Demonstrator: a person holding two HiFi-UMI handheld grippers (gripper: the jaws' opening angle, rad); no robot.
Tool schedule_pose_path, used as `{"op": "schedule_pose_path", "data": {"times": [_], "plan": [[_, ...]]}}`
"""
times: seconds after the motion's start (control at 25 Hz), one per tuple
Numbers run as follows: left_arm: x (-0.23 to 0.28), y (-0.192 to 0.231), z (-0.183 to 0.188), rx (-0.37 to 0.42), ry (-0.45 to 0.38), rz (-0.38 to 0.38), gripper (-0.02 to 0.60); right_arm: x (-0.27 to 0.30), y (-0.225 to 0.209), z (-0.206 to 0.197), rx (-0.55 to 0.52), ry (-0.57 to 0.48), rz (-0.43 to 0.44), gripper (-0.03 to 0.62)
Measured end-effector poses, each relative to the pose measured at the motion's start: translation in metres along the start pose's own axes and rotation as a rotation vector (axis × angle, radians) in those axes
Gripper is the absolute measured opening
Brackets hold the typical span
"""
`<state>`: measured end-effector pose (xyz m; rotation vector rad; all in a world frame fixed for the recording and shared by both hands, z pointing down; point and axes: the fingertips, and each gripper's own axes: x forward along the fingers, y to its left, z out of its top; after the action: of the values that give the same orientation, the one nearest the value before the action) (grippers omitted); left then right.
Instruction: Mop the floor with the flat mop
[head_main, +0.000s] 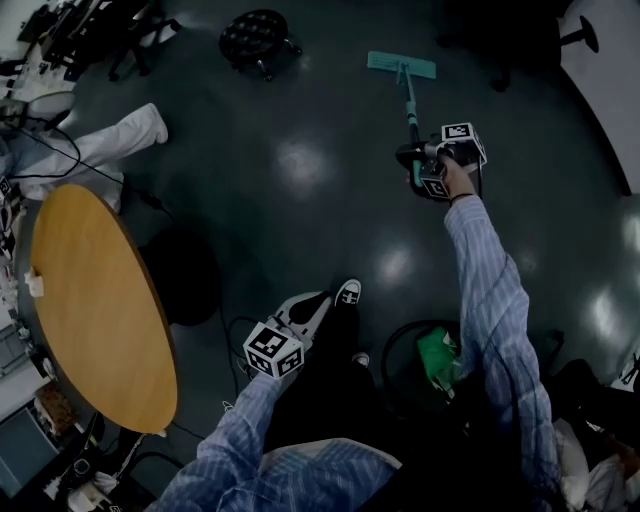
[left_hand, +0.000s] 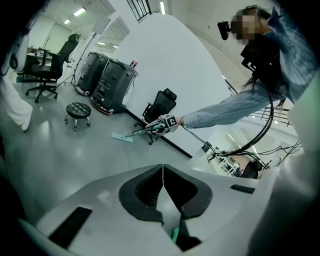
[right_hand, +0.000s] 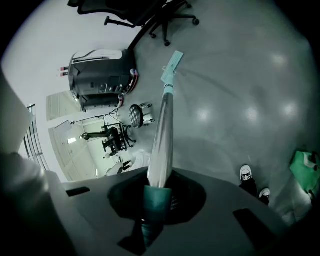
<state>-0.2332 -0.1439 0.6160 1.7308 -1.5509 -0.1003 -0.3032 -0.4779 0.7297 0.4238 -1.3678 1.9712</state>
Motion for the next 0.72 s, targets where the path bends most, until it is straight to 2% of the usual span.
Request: {"op": "schedule_pose_path", "data": {"times": [0.2, 0.36, 0.44, 0.64, 0.72], "plan": [[-0.002, -0.009, -0.002, 0.004, -0.010, -0.007, 0.008, -0.002, -0.019, -0.016, 0.024, -0.004, -0.006, 0.040], [-0.008, -0.015, 0.015, 0.016, -0.007, -0.017, 0.008, -0.016, -0.018, -0.041, 0.025, 0.006, -0.020, 0.040], [-0.016, -0.024, 0.016, 0.016, -0.012, -0.024, 0.008, -0.025, -0.028, -0.064, 0.023, 0.010, -0.032, 0.040], [-0.027, -0.054, -0.016, 0.058, -0.010, -0.061, 0.008, -0.048, -0.089, -0.130, 0.016, 0.030, -0.038, 0.040], [-0.034, -0.064, -0.015, 0.061, -0.013, -0.068, 0.008, -0.057, -0.101, -0.156, 0.016, 0.043, -0.047, 0.040]]}}
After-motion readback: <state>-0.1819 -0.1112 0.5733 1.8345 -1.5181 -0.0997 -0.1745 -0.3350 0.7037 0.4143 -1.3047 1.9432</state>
